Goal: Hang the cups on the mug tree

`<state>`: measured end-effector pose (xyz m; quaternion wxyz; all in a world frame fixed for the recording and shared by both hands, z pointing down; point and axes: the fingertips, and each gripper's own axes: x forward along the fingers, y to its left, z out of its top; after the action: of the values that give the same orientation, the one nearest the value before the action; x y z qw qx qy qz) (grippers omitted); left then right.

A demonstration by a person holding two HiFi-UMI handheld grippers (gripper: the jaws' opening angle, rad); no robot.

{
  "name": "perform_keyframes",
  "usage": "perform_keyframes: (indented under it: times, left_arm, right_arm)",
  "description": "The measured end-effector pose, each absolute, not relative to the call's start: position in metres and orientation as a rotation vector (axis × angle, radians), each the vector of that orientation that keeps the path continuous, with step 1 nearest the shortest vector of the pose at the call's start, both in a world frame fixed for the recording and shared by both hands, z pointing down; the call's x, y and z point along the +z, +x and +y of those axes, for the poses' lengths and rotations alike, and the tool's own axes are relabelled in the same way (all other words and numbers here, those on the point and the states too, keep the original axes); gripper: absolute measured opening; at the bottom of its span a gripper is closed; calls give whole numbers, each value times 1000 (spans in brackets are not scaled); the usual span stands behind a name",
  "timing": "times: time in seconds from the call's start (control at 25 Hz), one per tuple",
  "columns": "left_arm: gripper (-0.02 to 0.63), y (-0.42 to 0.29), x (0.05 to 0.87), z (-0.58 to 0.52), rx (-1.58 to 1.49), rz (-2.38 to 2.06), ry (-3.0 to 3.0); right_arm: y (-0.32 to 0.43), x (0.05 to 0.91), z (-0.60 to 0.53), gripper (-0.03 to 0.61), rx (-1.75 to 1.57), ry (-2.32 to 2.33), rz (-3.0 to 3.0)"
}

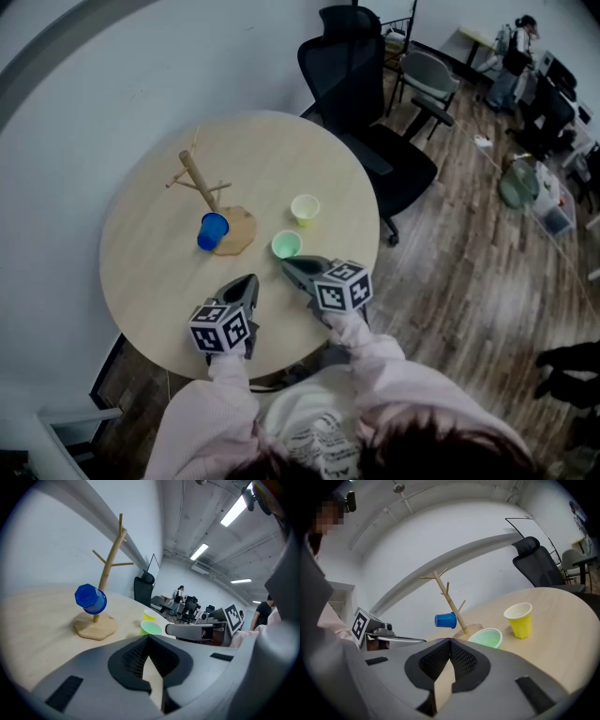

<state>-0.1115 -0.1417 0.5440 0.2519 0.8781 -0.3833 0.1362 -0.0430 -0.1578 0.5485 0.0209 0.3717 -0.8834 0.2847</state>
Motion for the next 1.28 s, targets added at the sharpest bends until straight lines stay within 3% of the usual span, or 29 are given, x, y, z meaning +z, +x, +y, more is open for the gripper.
perform_keyframes:
  times: [0.44, 1.0, 1.28]
  left_arm:
    - [0, -58, 554, -139, 361, -1089, 2306]
    - [0, -45, 561, -144, 295, -1257, 2175]
    - [0, -47, 565, -143, 301, -1288, 2139]
  right_arm:
    - [5, 568, -163, 17, 823, 1088, -2650]
    - [9, 595, -181, 207, 783, 906, -2593]
    - [3, 604, -191, 252, 765, 884, -2589]
